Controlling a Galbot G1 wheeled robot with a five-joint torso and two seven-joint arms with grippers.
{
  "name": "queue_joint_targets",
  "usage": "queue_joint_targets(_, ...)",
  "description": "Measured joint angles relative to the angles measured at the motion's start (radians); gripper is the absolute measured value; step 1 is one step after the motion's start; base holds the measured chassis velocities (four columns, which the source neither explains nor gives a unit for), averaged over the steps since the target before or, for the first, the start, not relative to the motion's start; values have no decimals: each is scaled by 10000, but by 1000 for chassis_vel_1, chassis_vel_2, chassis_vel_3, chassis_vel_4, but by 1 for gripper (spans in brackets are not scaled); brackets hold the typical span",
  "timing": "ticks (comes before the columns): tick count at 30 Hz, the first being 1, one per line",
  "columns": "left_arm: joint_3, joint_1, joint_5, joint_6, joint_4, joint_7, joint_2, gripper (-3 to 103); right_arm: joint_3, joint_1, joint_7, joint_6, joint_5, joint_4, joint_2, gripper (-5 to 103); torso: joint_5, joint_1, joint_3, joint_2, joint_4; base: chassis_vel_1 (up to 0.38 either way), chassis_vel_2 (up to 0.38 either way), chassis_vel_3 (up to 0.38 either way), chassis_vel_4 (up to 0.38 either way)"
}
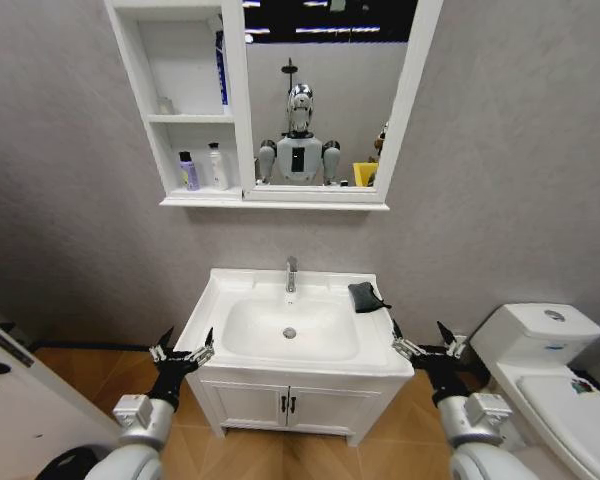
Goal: Move facial cleanser and shampoo from washbasin to cabinet, then wipe washbasin with towel.
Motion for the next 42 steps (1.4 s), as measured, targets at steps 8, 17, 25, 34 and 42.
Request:
queue_joint_targets(8,-33,-136,39,81,95,-52,51,100,-2,131,-174,219,86,-145,-79,100,1,1,1,-2,2,0,0,0,0)
queue_joint_targets(17,-13,-182,0,105,107,-77,78,100,30,101,-252,60,-6,-266,-78,100,1,0,0,-1,2,0,0,0,0)
queue_joint_targets(25,-1,-203,-24,116,115,-92,92,100,-110,95,-176,11,-154,-431,-8,100,-1,-1,0,-1,1,-90,101,90,-92)
queue_joint_targets(34,7,-216,-32,123,120,-99,98,100,-217,958,317,-545,50,-1170,-621,100,0,13,5,-8,-2,-115,119,116,-129)
queue_joint_targets(42,7,-216,-38,127,120,-105,101,100,-302,2704,1598,-1747,957,-3114,-1545,100,2,-9,-1,0,4,42,-23,-14,25)
